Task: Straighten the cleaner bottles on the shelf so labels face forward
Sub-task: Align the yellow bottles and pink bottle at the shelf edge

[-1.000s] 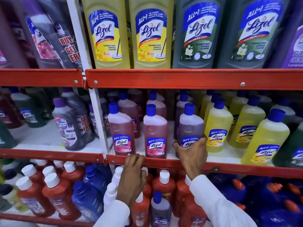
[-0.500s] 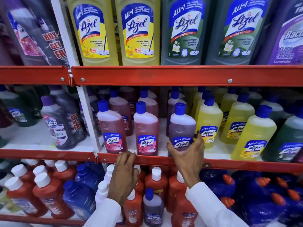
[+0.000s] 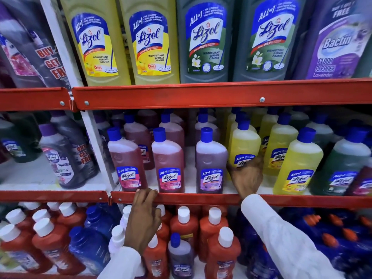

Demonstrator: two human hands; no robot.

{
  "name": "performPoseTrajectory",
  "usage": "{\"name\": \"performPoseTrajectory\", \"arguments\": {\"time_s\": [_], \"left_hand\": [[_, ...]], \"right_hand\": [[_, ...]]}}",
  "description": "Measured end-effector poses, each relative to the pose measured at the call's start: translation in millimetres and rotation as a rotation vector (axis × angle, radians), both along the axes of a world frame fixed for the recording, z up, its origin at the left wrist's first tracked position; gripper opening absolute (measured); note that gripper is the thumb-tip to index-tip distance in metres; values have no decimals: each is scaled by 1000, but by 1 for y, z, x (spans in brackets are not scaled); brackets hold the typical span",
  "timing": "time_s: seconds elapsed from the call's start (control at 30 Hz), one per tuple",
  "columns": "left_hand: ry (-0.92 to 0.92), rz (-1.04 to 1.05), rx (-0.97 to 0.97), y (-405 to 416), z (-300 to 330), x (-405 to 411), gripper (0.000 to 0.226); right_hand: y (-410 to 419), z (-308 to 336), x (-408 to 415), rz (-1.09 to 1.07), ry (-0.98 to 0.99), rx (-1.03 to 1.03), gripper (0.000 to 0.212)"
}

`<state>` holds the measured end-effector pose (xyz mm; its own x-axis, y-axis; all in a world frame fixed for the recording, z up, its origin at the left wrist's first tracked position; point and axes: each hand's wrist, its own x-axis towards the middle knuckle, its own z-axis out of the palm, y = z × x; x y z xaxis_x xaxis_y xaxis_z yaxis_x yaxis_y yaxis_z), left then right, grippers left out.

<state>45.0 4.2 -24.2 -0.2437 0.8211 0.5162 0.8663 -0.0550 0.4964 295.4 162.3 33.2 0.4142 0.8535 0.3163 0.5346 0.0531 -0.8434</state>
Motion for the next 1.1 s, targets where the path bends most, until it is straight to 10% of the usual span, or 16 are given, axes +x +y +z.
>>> {"name": "performPoseTrajectory", "arguments": {"time_s": [0.93,1.1], "left_hand": [[-17,13,14,0,-3,-3,43],[-103,27,37,1,3,-4,38]], "right_hand": [[-60,-12,22,-133,-26,148,112],[-109,0,-7,-23,162,532,55]]}}
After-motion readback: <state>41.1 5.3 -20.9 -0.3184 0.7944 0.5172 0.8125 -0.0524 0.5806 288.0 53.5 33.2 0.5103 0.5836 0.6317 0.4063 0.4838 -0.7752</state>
